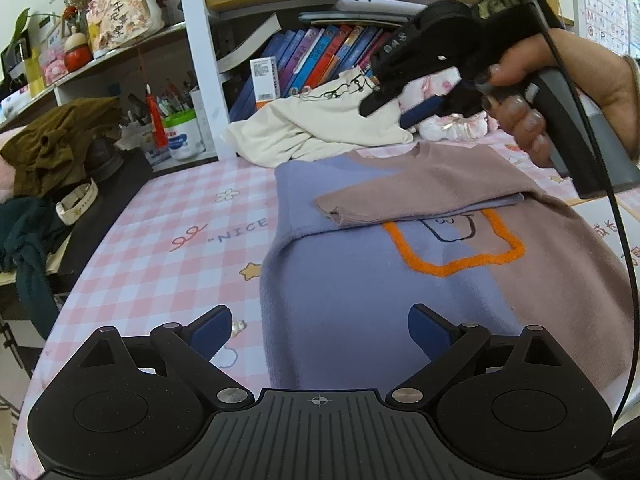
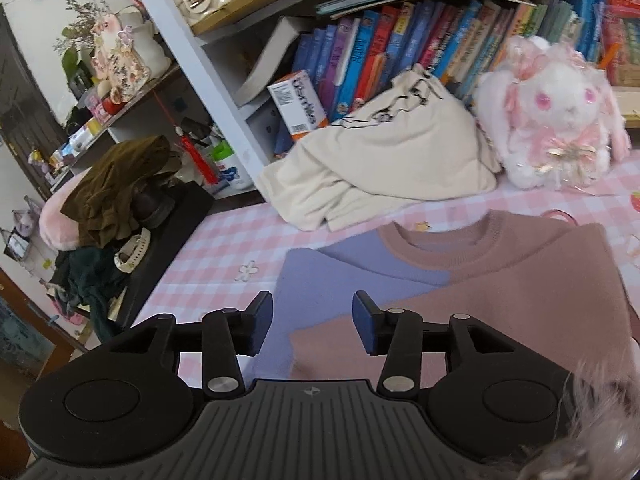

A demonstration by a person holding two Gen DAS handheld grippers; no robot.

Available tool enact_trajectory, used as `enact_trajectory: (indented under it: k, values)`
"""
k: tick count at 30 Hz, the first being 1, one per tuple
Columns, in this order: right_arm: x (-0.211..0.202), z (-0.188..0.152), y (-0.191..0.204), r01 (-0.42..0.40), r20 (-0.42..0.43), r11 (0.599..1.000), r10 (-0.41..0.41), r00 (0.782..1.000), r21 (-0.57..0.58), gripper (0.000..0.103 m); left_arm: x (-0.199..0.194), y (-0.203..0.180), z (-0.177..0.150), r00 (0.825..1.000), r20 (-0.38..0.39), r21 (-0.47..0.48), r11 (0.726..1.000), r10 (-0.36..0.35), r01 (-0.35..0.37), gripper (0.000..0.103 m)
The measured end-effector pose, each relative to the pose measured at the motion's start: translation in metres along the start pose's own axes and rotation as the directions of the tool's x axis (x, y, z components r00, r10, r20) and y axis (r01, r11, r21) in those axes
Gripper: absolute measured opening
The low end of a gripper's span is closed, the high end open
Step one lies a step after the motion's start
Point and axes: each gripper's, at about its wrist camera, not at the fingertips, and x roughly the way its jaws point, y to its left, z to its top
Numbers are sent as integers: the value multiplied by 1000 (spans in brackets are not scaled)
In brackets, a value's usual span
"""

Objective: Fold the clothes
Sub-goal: 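Carry the mauve sleeve across the chest over the lavender sleeve with the right tool, then open the right tool to lay the mauve sleeve down, then grasp the lavender hem with the left tool while the right tool grasps the mauve hem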

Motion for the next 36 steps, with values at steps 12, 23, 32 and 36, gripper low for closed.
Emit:
enact_trajectory:
  k: [12,23,32,36]
  values:
    - [-52,-68,-46,152,-99,988,-151,984,2,50,7,3,-3,998,-52,-12,999,-33,32,97]
    - [-114,-133,-64,273,-125,958,-282,951,-90,67,13,4,-4,992,-102,-22,997,-72,71,97]
    - [-164,-170,-83,329,-188,944,-328,926,-28,68,11,23,-15,975,-204,-109,992,-87,66,97]
    - [-180,-180,-91,366,-210,931,-354,911,19,68,10,31,-23,965,-243,-145,987,-100,66,97]
